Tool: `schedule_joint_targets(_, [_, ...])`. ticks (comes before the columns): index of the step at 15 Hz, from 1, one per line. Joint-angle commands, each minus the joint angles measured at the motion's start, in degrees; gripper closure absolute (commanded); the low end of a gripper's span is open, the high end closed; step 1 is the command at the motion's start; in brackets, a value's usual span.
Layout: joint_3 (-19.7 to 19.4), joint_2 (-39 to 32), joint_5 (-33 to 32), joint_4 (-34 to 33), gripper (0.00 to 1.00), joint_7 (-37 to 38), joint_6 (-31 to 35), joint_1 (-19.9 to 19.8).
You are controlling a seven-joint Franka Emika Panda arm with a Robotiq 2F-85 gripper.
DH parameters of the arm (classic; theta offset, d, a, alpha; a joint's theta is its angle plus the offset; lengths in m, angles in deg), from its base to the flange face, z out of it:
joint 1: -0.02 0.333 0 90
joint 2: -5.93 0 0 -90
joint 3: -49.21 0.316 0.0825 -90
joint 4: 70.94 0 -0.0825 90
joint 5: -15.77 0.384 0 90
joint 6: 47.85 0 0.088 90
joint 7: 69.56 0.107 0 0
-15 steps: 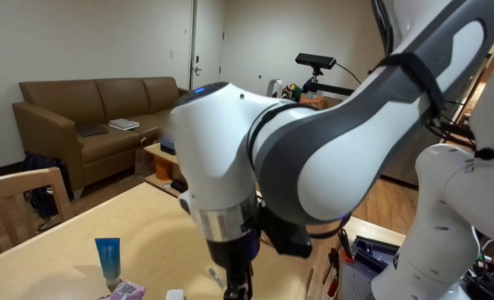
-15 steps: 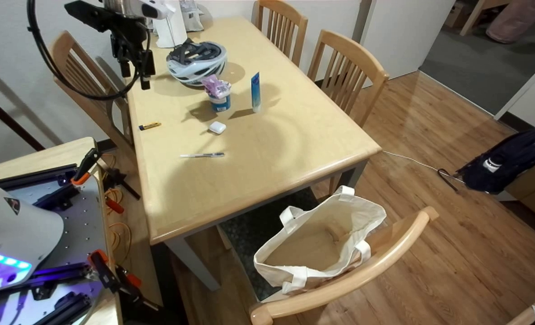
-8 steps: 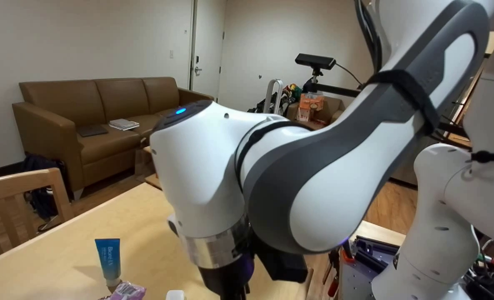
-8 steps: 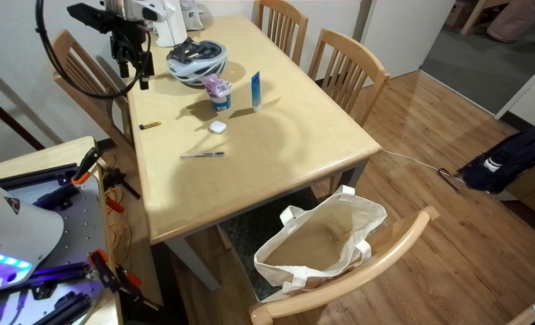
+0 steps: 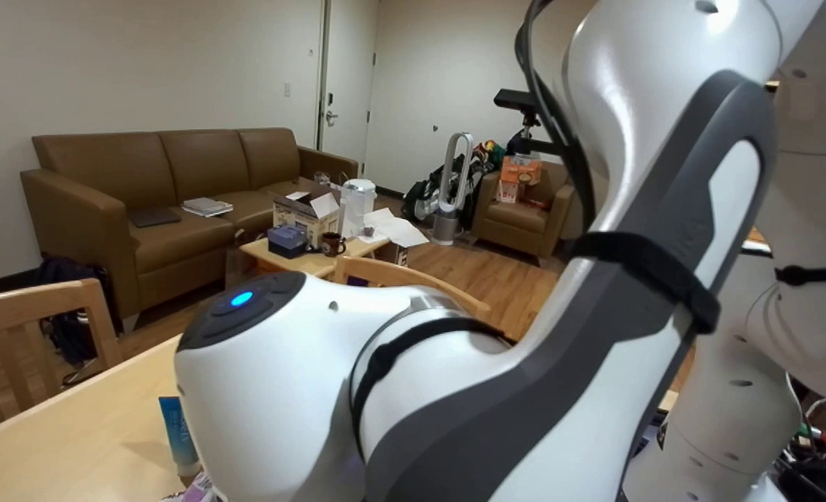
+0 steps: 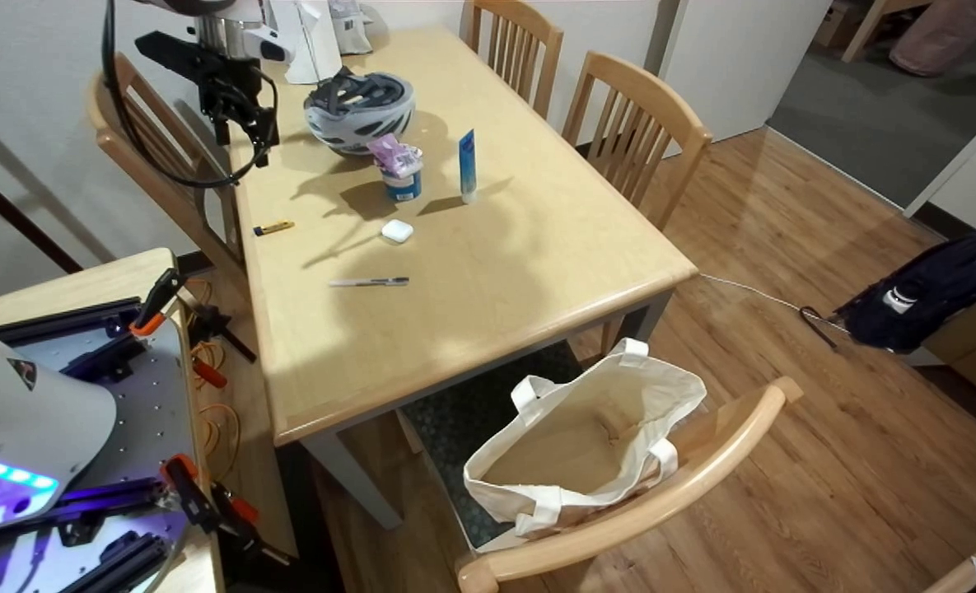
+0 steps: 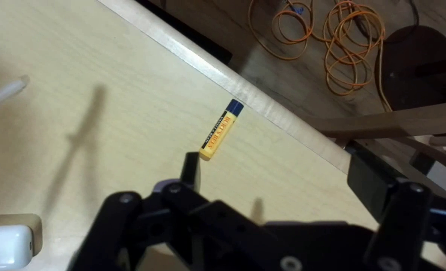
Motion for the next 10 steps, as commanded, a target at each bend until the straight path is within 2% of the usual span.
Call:
schedule_joint_targets(1, [-0.4,0.1,0.1,-0.1,0.0,-0.1,-0.2,0.3])
schedule_joint_targets(3, [-0.7,0.7,0.1,0.0,0.0,-0.1,-0.2,0.1])
schedule_joint_targets(5, [1.4,-1.2,2.5,-0.6,0.0,-8.9,1.4,-1.2])
schedule_joint_targets(6, [1.6,-2.4,2.6,-1.3,0.0,-10.4,1.2,-1.0])
schedule_joint_targets(8, [1.5,-4.6,3.5,-1.7,0.0,-8.3,2.7,0.1])
schedule_joint_targets(10, [0.5,-5.6,2.6,-1.1,0.0,-1.9,3.6,2.1])
